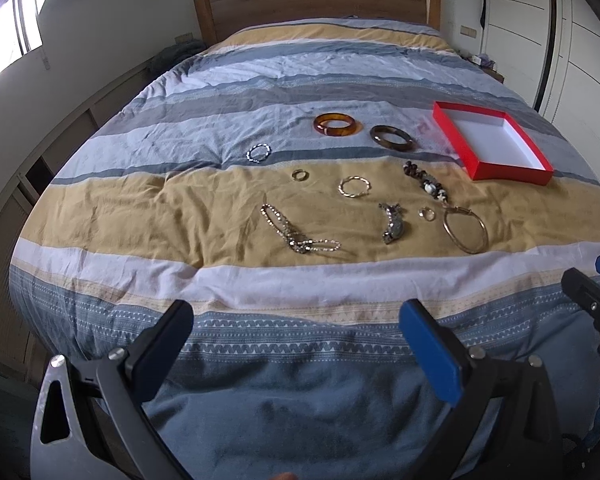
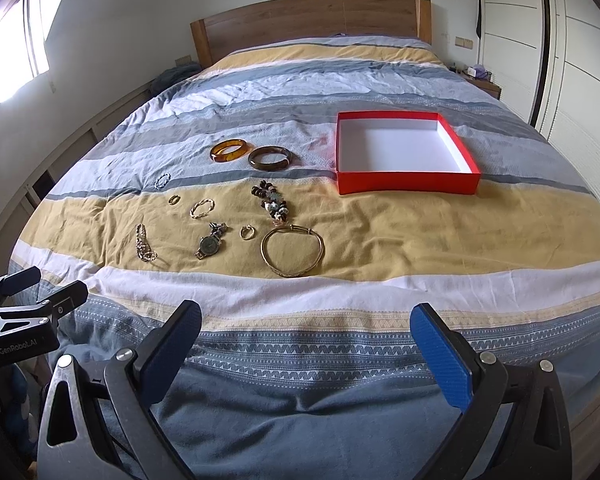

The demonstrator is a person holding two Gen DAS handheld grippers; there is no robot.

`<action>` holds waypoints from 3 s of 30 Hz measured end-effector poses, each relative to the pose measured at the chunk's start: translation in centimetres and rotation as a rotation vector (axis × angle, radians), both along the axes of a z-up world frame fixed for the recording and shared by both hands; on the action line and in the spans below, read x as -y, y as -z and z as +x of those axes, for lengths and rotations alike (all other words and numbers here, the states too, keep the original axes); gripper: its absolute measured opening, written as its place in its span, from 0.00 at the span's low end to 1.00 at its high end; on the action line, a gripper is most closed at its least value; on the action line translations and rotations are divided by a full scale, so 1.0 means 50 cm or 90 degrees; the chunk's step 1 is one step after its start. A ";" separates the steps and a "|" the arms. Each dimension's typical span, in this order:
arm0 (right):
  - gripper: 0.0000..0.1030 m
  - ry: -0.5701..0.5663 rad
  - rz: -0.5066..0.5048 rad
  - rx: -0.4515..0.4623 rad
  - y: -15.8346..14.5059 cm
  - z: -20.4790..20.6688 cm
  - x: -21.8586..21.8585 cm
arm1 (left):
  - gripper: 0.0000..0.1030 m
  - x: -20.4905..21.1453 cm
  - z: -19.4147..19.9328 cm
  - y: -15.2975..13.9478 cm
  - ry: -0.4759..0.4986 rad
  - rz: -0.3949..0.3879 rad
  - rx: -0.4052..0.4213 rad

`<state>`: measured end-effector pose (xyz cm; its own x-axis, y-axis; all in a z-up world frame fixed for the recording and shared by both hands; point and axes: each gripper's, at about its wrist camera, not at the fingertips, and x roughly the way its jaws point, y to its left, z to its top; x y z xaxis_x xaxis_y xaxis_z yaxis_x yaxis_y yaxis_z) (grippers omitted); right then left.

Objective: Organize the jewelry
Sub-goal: 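Move both tools toward the jewelry laid on the duvet, then grasp the rhinestone chain with the left tool while the right tool grasps the thin silver bangle, then carry the chain and bangle in both tools over the red box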

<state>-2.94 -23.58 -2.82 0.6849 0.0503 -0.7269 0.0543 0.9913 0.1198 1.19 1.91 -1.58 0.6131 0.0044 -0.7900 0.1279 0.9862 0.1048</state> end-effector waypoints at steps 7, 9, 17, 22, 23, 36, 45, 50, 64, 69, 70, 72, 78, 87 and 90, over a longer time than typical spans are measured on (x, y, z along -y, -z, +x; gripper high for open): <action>0.77 -0.024 0.017 -0.016 0.013 0.009 -0.004 | 1.00 -0.054 0.016 0.007 -0.043 -0.011 -0.017; 0.72 -0.028 0.021 -0.023 0.019 0.013 -0.005 | 1.00 -0.062 0.020 0.011 -0.050 -0.011 -0.022; 0.63 -0.053 0.034 -0.039 0.035 0.035 -0.011 | 1.00 -0.062 0.038 0.038 -0.056 -0.018 -0.046; 0.56 -0.071 0.043 -0.052 0.045 0.062 -0.009 | 1.00 -0.062 0.068 0.062 -0.054 -0.040 -0.088; 0.54 -0.077 0.045 -0.056 0.048 0.069 -0.011 | 1.00 -0.060 0.075 0.064 -0.053 -0.043 -0.094; 0.28 -0.150 0.063 -0.124 0.123 0.208 -0.044 | 0.98 -0.057 0.235 0.123 -0.074 -0.098 -0.148; 0.20 -0.167 0.064 -0.170 0.187 0.296 -0.060 | 0.68 -0.047 0.313 0.200 -0.083 -0.126 -0.208; 0.19 -0.175 0.065 -0.173 0.202 0.317 -0.062 | 0.67 -0.045 0.327 0.228 -0.087 -0.128 -0.221; 0.04 -0.187 0.116 -0.168 0.206 0.330 -0.045 | 0.10 -0.058 0.319 0.205 -0.080 -0.096 -0.175; 0.04 -0.180 0.137 -0.137 0.159 0.297 -0.037 | 0.09 -0.069 0.291 0.162 -0.075 -0.099 -0.147; 0.04 -0.179 0.140 -0.128 0.146 0.288 -0.036 | 0.09 -0.067 0.287 0.152 -0.073 -0.099 -0.141; 0.04 -0.179 0.145 -0.113 0.121 0.273 -0.032 | 0.09 -0.065 0.275 0.124 -0.066 -0.101 -0.125; 0.04 -0.176 0.143 -0.056 0.040 0.226 -0.014 | 0.09 -0.036 0.247 0.037 -0.021 -0.108 -0.083; 0.04 -0.122 0.113 0.022 -0.059 0.216 0.099 | 0.09 0.150 0.280 -0.049 0.098 -0.139 -0.063; 0.04 -0.087 0.097 0.030 -0.069 0.242 0.159 | 0.09 0.235 0.316 -0.057 0.141 -0.156 -0.069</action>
<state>9.17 -31.53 0.65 0.6967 0.2515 -0.6718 -0.0884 0.9595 0.2676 16.98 -9.86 1.29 0.4899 -0.3171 -0.8120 0.3388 0.9275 -0.1578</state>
